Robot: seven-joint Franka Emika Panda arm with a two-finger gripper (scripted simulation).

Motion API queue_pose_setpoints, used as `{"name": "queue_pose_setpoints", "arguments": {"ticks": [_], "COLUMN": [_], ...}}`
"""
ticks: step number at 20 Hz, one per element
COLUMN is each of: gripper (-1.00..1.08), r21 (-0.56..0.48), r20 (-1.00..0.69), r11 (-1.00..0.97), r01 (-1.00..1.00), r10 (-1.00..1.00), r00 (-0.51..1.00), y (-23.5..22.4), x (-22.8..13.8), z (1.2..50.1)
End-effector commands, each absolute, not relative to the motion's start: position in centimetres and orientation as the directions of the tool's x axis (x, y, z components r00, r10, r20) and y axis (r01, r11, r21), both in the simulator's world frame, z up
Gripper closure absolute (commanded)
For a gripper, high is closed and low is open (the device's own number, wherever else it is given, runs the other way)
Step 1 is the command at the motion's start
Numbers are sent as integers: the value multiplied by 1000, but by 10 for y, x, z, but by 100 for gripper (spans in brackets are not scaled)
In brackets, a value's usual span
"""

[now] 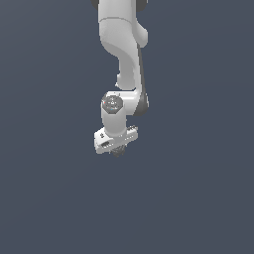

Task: Pick up the object and move it to a goal position.

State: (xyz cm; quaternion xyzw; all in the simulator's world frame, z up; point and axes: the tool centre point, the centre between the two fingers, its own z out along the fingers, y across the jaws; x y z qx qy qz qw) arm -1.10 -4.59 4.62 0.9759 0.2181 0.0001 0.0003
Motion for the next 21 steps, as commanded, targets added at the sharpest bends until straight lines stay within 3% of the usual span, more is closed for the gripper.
{"name": "queue_pose_setpoints", "arguments": {"ticks": [1,13,21], "gripper": [108,108,108], "r21": [1,1,0], "r20": [1,0,0], "r11": [-904,-904,-904], "r01": [427,427,427], "r10": [427,427,427], "r00": [904,904,904], "y": [-36,39,56], "x": [-16,-57,-64], "z": [51,84,92]}}
